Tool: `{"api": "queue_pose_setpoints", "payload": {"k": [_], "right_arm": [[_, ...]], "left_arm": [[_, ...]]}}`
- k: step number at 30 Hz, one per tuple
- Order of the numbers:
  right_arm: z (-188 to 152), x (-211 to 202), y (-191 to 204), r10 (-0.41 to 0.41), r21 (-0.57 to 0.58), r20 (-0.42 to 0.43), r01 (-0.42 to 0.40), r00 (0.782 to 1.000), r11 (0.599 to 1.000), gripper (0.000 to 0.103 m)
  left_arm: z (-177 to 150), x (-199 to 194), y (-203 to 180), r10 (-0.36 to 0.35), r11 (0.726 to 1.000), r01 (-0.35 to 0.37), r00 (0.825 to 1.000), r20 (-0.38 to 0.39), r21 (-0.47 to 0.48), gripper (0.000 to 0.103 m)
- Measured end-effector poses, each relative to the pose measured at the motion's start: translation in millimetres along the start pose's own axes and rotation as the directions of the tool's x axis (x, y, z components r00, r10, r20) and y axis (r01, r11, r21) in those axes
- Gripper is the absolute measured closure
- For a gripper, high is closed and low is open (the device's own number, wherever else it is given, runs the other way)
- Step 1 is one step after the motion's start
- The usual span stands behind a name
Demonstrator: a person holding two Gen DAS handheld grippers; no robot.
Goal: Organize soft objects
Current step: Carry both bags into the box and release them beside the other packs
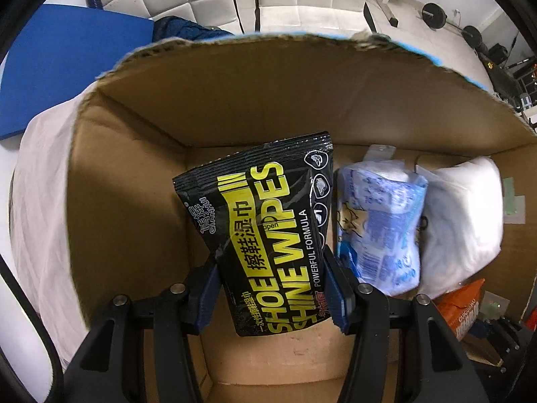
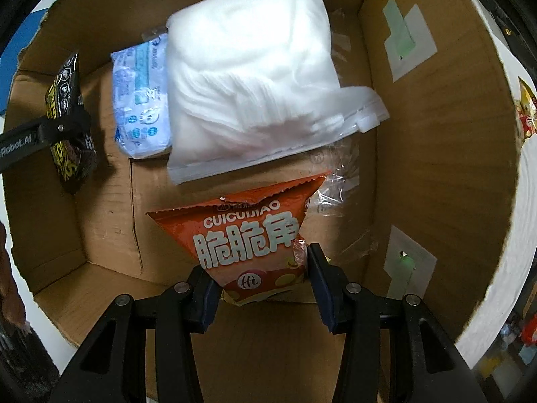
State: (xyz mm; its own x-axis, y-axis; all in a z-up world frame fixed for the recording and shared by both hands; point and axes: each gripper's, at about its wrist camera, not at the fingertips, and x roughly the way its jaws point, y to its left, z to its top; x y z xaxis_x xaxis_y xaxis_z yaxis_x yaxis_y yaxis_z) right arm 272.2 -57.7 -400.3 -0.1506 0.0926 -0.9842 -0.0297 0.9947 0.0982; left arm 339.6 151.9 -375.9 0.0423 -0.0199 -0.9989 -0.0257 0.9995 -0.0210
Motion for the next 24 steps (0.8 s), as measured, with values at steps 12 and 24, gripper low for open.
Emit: {"api": "queue_pose_setpoints", "payload": {"k": [12,24], "right_arm": [[6.9,5.1,7.3,-0.028,-0.009,-0.015,0.028,0.999,1.000,0.051],[9.0,-16.6,25.4,0.007,-0.011,0.002,-0.007,1.000,1.000,0.018]], "left_arm": [[9.5,6.4,8.4,-0.021,0.998,0.018,0.999,-0.043,-0.059,0.049],[-16.3,-29.3,4.6,0.019,0.999,-0.017,0.999,0.050,-0.050,0.012]]}}
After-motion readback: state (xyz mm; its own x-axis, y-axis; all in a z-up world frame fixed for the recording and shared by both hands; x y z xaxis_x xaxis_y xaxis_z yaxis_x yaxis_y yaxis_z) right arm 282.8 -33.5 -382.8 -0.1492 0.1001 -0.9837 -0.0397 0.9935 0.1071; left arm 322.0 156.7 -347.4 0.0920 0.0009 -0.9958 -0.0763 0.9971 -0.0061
